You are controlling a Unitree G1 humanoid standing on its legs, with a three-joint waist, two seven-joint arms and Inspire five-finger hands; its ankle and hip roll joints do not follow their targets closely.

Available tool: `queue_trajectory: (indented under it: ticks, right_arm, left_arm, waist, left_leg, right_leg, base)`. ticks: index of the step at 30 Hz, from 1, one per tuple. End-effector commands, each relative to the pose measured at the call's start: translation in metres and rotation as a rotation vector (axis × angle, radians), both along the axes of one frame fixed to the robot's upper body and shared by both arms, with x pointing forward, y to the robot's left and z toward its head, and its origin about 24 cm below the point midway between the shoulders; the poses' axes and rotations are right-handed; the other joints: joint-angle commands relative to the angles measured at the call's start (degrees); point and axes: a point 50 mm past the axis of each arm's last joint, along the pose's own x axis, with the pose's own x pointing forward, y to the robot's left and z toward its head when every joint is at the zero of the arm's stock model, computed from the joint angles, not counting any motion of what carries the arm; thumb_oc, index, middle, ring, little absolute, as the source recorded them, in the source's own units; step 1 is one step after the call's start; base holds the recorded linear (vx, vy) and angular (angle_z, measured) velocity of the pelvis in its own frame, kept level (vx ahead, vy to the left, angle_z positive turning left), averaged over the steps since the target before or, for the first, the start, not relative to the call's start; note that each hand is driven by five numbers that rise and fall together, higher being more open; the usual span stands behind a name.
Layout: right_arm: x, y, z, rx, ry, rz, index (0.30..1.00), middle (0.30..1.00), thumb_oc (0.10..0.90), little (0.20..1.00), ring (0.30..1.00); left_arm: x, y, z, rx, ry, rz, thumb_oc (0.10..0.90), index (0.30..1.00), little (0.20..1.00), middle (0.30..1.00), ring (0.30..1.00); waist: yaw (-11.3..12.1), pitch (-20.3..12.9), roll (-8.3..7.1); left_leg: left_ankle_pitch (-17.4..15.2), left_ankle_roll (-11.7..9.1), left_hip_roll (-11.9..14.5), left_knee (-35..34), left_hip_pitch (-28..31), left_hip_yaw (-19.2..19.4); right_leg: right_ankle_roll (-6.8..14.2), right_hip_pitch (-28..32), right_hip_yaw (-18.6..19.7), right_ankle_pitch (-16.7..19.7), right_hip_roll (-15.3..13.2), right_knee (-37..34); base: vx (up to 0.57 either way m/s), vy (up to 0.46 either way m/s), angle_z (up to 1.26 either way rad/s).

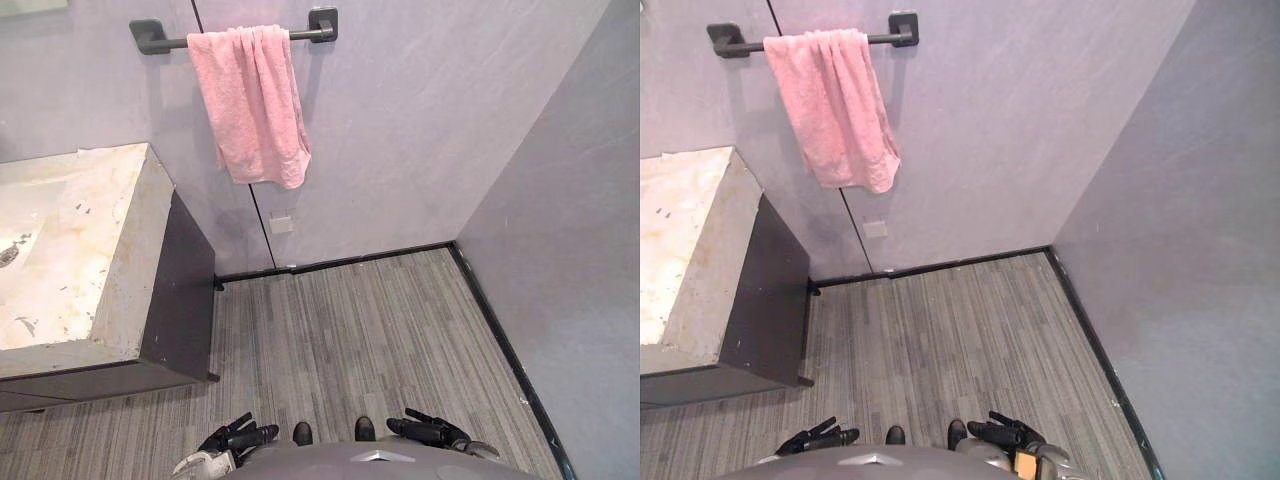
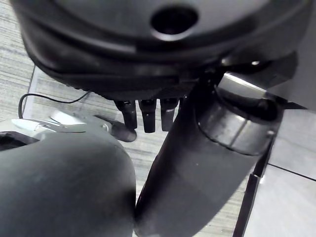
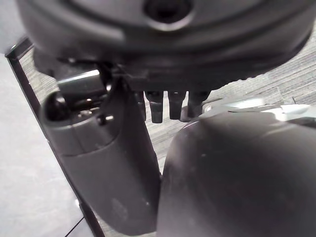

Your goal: Organize the bathroom.

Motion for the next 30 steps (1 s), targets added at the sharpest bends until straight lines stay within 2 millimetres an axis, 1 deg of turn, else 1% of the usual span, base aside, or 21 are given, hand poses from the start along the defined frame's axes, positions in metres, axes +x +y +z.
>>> queue_trajectory:
  ticks: [1, 8, 25, 30]
  right_arm:
    - [-0.0222, 0.0038, -0.0049, 0.028, 0.094, 0.038, 0.9, 0.9, 0.8, 0.9, 0.9]
    - [-0.0222, 0.0035, -0.0049, 0.03, 0.094, 0.037, 0.9, 0.9, 0.8, 0.9, 0.9]
    - [-0.0218, 0.0029, -0.0048, 0.028, 0.1, 0.042, 0.9, 0.9, 0.8, 0.9, 0.9]
    - [-0.0271, 0.0014, -0.0056, 0.035, 0.145, -0.026, 0.9, 0.9, 0.8, 0.9, 0.9]
  left_arm:
    - [-0.0024, -0.0002, -0.0017, 0.014, 0.035, -0.038, 0.8, 0.9, 0.9, 0.9, 0.9]
    - [-0.0051, -0.0024, -0.0022, -0.029, 0.039, -0.016, 0.8, 0.9, 0.9, 0.9, 0.9]
    - [-0.0039, -0.002, -0.0023, -0.016, 0.047, -0.022, 0.8, 0.9, 0.9, 0.9, 0.9]
    - [-0.0053, -0.0017, -0.0025, -0.007, 0.055, -0.026, 0.8, 0.9, 0.9, 0.9, 0.9]
  waist:
    - [0.63, 0.55, -0.52]
    - [0.61, 0.58, -0.43]
    - [0.65, 0.42, -0.48]
    - [0.65, 0.49, -0.41]
  left_leg:
    - [-0.87, 1.65, -2.1, 1.42, -1.5, -2.4]
    - [-0.84, 1.65, -2.1, 1.39, -1.6, -2.32]
    - [-0.84, 1.57, -2.03, 1.53, -1.5, -2.31]
    - [-1.0, 1.62, -2.11, 1.75, -1.43, -2.25]
  right_leg:
    - [2.41, -0.78, -1.74, -0.06, -1.63, 2.25]
    - [2.4, -0.96, -1.77, -0.02, -1.61, 2.32]
    - [2.36, -0.75, -1.87, -0.07, -1.58, 2.3]
    - [2.37, -0.75, -1.94, -0.18, -1.69, 2.58]
  base:
    - [0.0, 0.0, 0.0]
    - [0.0, 0.0, 0.0]
    - [0.0, 0.0, 0.0]
    - [0.0, 0.0, 0.0]
